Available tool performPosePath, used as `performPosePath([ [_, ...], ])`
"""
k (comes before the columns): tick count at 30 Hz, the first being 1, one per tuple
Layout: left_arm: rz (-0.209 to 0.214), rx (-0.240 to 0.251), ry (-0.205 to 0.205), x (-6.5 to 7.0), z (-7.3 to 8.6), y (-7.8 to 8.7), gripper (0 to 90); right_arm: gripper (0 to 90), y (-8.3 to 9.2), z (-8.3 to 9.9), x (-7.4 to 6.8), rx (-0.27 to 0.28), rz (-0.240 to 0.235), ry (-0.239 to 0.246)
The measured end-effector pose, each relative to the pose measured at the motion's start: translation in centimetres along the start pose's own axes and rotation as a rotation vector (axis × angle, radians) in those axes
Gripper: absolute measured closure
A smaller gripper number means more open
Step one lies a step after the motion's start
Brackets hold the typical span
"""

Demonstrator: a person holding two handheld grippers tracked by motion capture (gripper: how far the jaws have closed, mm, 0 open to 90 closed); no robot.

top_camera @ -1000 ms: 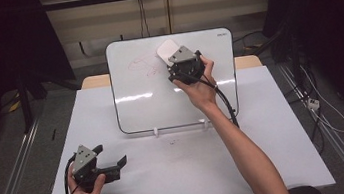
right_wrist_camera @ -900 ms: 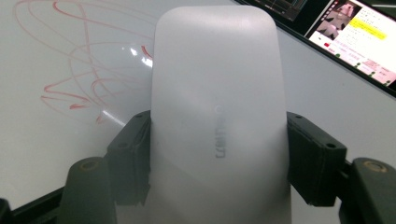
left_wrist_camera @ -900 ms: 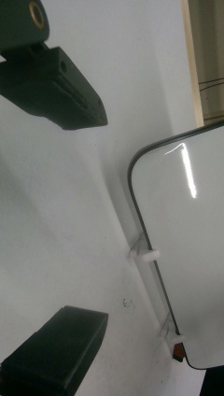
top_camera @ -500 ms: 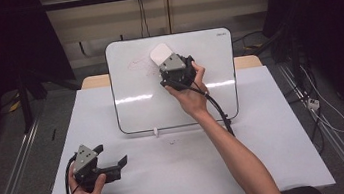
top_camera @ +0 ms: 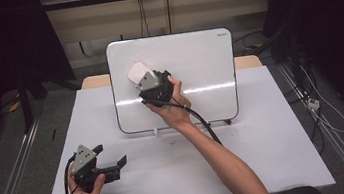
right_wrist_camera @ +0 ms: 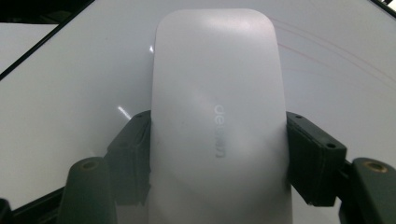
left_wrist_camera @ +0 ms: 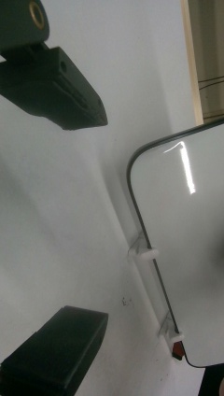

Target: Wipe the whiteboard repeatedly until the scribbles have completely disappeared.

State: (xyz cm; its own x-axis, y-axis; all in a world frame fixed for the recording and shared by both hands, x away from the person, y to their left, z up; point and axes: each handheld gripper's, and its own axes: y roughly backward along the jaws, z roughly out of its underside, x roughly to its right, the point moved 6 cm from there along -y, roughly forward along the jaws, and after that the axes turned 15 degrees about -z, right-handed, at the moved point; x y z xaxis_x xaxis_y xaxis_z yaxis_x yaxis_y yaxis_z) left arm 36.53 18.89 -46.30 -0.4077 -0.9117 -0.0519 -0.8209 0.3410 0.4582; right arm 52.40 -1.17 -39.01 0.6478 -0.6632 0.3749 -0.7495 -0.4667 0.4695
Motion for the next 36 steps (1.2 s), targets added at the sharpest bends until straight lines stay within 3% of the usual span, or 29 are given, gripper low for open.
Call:
performPosePath([
  [4, 0.002, 0.003, 0.002, 0.1, 0.0, 0.0, 6.1, 31.7, 0.5, -0.3, 1.5, 0.007, 0.026, -0.019],
  [10, 0.001, 0.001, 0.01, 0.0, 0.0, 0.1, 6.0, 31.7, 1.7, -0.2, 5.6, 0.03, 0.088, -0.097],
  [15, 0.002, 0.001, 0.006, -0.1, 0.0, 0.2, 6.1, 31.7, 3.7, 1.0, 9.9, 0.05, 0.15, -0.185],
  [19, -0.002, 0.005, 0.013, -0.1, -0.1, 0.1, 6.0, 31.7, 4.9, 2.0, 11.4, 0.048, 0.171, -0.215],
  [22, -0.001, -0.001, 0.003, 0.0, 0.0, 0.1, 6.0, 31.7, 4.8, 1.8, 11.0, 0.042, 0.193, -0.219],
  [25, -0.001, -0.003, -0.006, 0.1, 0.0, 0.1, 6.1, 31.7, 4.1, 1.6, 9.9, 0.034, 0.176, -0.205],
  [36, -0.002, 0.005, 0.003, 0.1, -0.1, 0.1, 6.0, 31.8, 1.1, 0.0, 3.6, 0.001, 0.083, -0.066],
])
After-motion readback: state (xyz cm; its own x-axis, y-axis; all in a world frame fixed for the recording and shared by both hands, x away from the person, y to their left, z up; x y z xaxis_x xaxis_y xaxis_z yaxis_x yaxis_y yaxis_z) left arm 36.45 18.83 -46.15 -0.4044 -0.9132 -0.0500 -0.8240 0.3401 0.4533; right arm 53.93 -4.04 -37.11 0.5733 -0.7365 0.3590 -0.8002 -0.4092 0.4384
